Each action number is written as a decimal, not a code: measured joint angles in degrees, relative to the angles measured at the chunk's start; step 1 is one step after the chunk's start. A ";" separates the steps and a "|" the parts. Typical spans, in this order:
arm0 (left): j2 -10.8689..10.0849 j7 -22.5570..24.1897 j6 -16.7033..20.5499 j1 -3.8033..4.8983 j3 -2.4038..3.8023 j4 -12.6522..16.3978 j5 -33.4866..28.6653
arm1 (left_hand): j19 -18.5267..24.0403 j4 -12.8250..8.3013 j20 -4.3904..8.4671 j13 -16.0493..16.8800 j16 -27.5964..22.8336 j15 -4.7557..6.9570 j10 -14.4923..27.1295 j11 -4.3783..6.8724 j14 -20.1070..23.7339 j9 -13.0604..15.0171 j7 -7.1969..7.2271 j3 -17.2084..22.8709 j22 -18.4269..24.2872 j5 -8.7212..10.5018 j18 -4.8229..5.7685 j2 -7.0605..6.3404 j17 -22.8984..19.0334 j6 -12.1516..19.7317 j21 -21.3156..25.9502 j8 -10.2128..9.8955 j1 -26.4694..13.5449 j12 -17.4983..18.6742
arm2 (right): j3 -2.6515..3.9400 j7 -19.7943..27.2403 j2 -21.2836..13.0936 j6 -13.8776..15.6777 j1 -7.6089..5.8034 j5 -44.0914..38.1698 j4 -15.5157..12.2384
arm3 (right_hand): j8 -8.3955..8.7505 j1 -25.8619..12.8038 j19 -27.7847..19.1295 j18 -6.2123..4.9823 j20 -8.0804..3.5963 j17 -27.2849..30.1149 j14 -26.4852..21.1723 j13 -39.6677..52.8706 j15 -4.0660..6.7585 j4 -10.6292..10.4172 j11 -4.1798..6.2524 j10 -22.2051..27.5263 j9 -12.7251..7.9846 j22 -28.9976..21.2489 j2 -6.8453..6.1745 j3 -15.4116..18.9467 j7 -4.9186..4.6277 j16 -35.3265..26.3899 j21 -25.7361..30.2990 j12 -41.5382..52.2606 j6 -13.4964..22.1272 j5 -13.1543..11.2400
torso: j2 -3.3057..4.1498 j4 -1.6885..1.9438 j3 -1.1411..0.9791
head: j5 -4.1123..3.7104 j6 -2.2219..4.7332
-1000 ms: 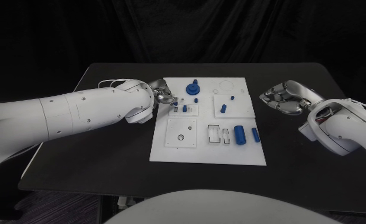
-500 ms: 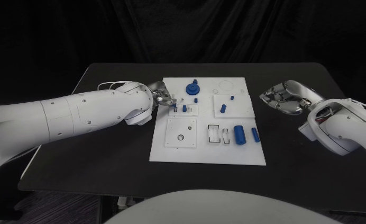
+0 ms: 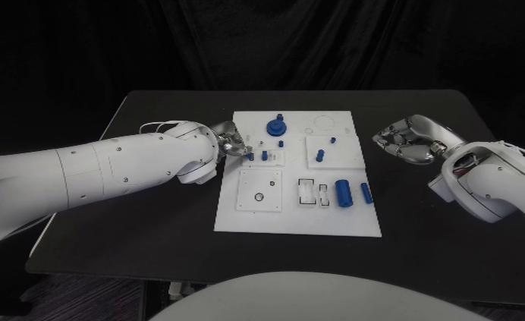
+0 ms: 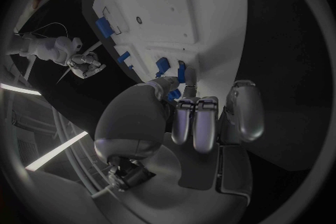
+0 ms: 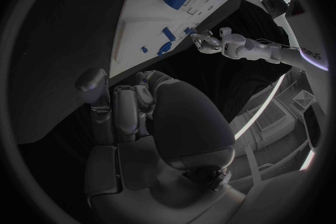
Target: Assemble the parts on the task board
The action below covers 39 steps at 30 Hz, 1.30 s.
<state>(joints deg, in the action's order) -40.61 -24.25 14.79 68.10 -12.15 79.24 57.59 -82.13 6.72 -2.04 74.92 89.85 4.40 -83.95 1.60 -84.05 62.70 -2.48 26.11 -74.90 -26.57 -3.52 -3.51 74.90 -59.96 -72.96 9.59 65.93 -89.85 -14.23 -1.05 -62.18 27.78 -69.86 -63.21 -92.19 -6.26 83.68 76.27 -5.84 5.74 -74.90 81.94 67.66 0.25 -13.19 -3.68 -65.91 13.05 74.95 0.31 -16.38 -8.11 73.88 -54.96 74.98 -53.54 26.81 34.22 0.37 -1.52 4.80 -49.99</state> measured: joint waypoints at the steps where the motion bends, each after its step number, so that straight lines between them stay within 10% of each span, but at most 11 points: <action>1: -0.02 0.00 -0.01 -0.03 0.00 0.00 0.00 | 0.00 0.00 0.00 0.00 0.00 0.00 0.00 0.00 0.00 -0.01 -0.06 0.00 0.00 0.00 0.00 0.00 0.00 0.05 0.00 0.00 0.00 0.00 | 0.00 0.00 0.01 0.00 0.00 0.00 0.00 | 0.00 0.00 0.00 0.00 0.00 0.00 0.00 0.00 0.00 0.00 0.00 0.00 0.00 0.00 0.00 0.00 0.00 0.00 0.00 0.00 0.00 0.00 | 0.00 0.01 0.00 | 0.00 0.00; 32: -0.10 1.54 1.12 -1.40 0.27 -0.35 0.05 | 0.21 0.40 0.21 0.00 0.00 0.00 0.00 0.00 0.00 0.11 0.44 -0.08 -0.04 1.49 0.01 0.01 0.00 0.19 0.90 0.05 -0.48 0.00 | 0.00 -0.02 0.02 -0.03 0.15 0.00 -0.05 | 0.00 0.00 0.00 0.00 0.00 0.00 0.00 -0.01 0.00 0.00 0.00 0.00 0.00 -0.02 0.00 0.00 0.00 0.00 0.00 0.00 0.00 0.00 | 0.01 -0.01 0.02 | 0.13 0.00; 39: -0.14 1.55 1.26 -1.49 0.26 -0.46 0.06 | 0.43 3.26 -0.02 0.00 0.00 0.00 0.00 0.00 0.00 -0.64 0.11 -3.48 -0.04 9.61 0.01 0.61 0.00 0.73 1.19 -0.74 -2.27 0.00 | 0.00 -0.04 0.08 -0.07 0.25 0.00 -0.02 | 0.00 0.00 0.00 0.00 0.00 0.00 0.00 -0.02 0.00 0.00 0.00 0.00 0.00 -0.02 0.00 0.00 0.00 0.00 0.00 0.00 0.00 0.00 | 0.02 -0.01 0.02 | 0.16 0.00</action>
<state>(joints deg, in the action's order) -40.74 -22.69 16.04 66.61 -11.89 78.78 57.65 -81.70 9.98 -2.06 74.92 89.85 4.40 -83.95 1.60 -84.05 62.06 -2.37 22.63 -74.94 -16.95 -3.52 -2.90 74.91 -59.22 -71.77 8.85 63.66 -89.84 -14.23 -1.09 -62.10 27.71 -69.61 -63.21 -92.20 -6.26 83.68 76.27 -5.83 5.74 -74.90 81.94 67.64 0.25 -13.20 -3.69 -65.91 13.05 74.92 0.31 -16.38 -8.10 73.88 -54.96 74.98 -53.54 26.81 34.24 0.36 -1.50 4.97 -49.99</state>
